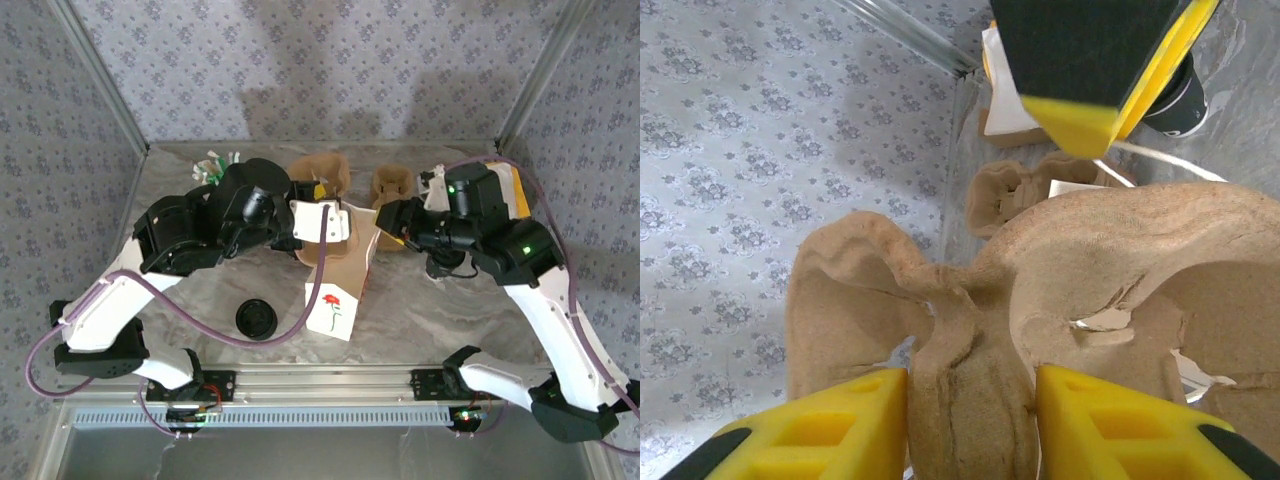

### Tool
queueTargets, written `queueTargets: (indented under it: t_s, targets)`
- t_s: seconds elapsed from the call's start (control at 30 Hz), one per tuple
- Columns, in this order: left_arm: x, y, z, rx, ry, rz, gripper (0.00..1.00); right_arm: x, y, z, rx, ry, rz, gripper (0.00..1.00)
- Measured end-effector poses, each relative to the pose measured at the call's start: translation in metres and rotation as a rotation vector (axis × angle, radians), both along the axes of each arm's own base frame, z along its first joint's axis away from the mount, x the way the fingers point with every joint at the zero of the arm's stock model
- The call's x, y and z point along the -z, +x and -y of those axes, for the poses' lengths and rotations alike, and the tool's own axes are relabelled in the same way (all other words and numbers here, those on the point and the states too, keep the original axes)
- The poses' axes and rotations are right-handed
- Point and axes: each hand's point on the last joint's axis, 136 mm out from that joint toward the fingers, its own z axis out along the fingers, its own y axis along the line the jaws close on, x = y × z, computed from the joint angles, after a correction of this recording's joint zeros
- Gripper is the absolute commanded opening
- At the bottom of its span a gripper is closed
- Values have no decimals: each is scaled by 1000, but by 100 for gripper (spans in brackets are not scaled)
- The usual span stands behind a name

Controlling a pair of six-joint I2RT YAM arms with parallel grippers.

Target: Pack the takeout coffee

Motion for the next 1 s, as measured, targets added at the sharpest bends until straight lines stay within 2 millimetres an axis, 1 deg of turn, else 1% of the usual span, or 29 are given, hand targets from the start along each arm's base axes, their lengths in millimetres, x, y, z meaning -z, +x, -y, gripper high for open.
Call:
queueTargets:
  t_s: [0.13,0.33,0.4,0.5,0.57,0.8,1.0]
  targets:
    - [0,-1,1,7,-6,-5,38,6,3,-8,-8,-18,-8,36]
    - [0,-5,4,23,-14,-17,38,12,5,-11,-2,-47,-12,37]
    - [0,-6,5,30,-16,-20,38,13,5,-11,1,-52,-10,32]
    - [0,-8,6,40,-19,-25,38,15,4,-10,3,-67,-14,18]
    - [0,-8,7,43,-24,-29,38,17,3,-9,2,-79,-16,11]
    - [-3,-12,12,52,-65,-60,38,10,1,-6,-46,-141,18,3]
    - [-3,-20,19,75,-83,-88,38,5,3,-1,-110,-176,69,2]
